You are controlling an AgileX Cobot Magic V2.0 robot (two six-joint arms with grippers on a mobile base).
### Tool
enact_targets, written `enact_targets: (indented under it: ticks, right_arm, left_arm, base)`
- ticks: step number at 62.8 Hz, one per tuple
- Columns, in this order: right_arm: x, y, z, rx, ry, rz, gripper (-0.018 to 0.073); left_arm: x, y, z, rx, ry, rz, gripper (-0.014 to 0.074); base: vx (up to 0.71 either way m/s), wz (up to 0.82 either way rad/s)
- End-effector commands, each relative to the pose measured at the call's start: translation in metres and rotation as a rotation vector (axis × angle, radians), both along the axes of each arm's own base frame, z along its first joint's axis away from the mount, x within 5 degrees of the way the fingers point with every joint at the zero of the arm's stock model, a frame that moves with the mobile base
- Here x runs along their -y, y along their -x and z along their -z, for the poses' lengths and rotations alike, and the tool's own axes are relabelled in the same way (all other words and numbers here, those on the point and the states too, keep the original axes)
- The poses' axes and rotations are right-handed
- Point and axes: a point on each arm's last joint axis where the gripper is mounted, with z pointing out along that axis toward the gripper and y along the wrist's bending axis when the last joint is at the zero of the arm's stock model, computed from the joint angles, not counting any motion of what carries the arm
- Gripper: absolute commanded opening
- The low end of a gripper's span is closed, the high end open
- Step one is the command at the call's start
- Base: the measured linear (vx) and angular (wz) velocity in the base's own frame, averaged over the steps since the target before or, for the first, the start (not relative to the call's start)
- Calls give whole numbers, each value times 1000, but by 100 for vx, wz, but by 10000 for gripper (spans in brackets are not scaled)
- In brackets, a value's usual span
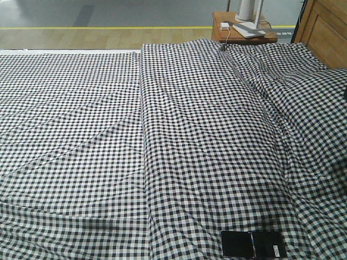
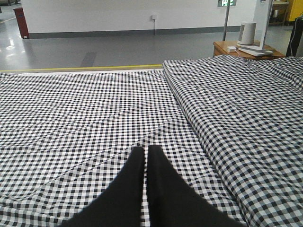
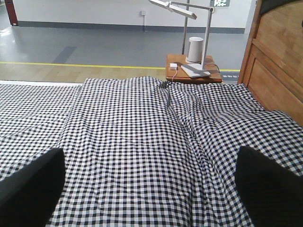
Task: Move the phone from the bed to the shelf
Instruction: 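Lower the right gripper toward the black phone on the bed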
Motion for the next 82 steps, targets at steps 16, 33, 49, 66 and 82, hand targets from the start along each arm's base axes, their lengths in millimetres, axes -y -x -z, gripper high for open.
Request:
enact_targets:
  ticks: [16,33,49,66,82]
  right_arm:
    - [1,-1,-20,130,17,10,646]
    - [1,-5,-15,77,0,10,627]
    - [1,-49,-21,-101,-60,20,627]
    - [41,-105,-17,-268,-134,185,627]
    - [107,-135,30,-527,-202,264,619]
  left_arm:
    - [-1,-1,-6,75,10,-7,1]
    - [-1,-1,-6,75,10,-7,1]
    - [-1,-1,-6,75,10,-7,1]
    - [-1,-1,-6,75,10,-7,1]
    - [-1,-1,-6,75,10,-7,1]
  base:
    - [0,0]
    - [0,0]
    - [0,0]
    - [0,0]
    - [0,0]
